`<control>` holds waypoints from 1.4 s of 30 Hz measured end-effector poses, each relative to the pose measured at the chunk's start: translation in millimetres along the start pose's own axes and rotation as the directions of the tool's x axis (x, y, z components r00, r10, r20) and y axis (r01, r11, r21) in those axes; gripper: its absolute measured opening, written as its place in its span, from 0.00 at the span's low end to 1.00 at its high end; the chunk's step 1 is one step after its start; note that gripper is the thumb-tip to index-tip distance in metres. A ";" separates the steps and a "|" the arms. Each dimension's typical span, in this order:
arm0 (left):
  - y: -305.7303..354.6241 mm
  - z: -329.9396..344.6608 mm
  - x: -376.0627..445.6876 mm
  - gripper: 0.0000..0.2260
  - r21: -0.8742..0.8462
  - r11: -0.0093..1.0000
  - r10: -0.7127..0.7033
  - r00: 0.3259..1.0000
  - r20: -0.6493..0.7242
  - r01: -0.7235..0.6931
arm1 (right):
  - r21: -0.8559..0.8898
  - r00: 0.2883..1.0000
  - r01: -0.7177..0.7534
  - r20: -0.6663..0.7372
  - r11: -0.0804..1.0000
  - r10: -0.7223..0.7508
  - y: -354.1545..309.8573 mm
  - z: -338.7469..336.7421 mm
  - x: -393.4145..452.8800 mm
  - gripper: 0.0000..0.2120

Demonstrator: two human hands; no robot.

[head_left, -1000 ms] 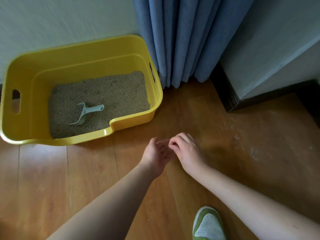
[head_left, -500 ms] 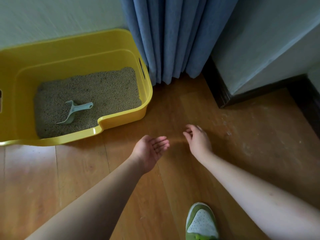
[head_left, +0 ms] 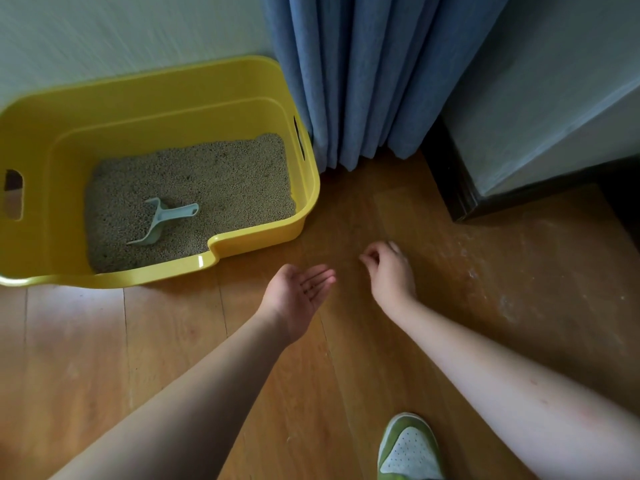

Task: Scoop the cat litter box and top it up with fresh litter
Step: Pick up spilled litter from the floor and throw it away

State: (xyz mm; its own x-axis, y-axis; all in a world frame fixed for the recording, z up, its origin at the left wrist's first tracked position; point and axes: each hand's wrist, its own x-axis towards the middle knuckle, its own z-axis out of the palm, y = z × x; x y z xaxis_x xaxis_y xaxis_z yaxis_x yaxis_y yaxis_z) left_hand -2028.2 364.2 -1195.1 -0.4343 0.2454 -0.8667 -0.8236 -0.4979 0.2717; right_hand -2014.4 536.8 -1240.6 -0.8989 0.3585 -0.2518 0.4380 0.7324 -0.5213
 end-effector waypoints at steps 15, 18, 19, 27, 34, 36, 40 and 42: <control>-8.1 0.3 10.0 0.20 0.052 0.997 0.055 0.995 -0.086 -0.050 | -0.008 0.997 -0.055 0.057 0.998 0.056 28.5 -3.7 8.3 0.12; -9.7 -2.8 7.8 0.21 0.074 0.997 0.035 0.997 -0.064 -0.030 | -0.036 0.995 -0.034 0.094 0.999 0.037 27.5 8.2 17.3 0.11; -9.6 -3.2 6.8 0.21 0.077 0.997 0.031 0.998 -0.058 -0.026 | -0.039 0.996 -0.022 0.082 0.999 0.025 25.8 10.7 20.1 0.10; -2.2 -6.8 4.6 0.22 0.055 0.998 0.035 0.998 -0.057 -0.032 | -0.165 0.999 -0.042 0.016 0.985 0.045 20.5 15.3 28.9 0.05; -6.2 -8.5 11.9 0.21 0.043 0.998 0.052 0.996 -0.068 -0.049 | 0.095 0.988 0.101 0.109 0.990 -0.111 -3.7 -5.1 1.2 0.05; -8.9 -5.5 12.1 0.19 0.042 0.998 0.056 0.998 -0.043 -0.054 | 0.178 0.955 0.220 0.162 0.959 -0.249 -22.6 -11.5 -16.4 0.04; -17.2 5.5 15.1 0.14 0.026 0.997 0.077 0.996 -0.037 -0.076 | 0.178 0.899 0.371 0.177 0.911 -0.400 -43.5 -18.3 -29.7 0.03; -18.5 7.7 17.5 0.14 0.001 0.996 0.084 0.996 -0.041 -0.084 | 0.134 0.893 0.401 0.164 0.906 -0.420 -41.1 -22.2 -24.5 0.05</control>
State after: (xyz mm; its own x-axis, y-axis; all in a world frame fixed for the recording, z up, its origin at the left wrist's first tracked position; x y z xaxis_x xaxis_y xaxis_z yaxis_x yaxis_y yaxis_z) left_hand -2023.4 384.1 -1212.1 -0.4864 0.1682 -0.8574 -0.7847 -0.5156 0.3440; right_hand -2010.2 510.8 -1194.9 -0.9867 -0.0825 -0.1401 0.0359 0.7297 -0.6829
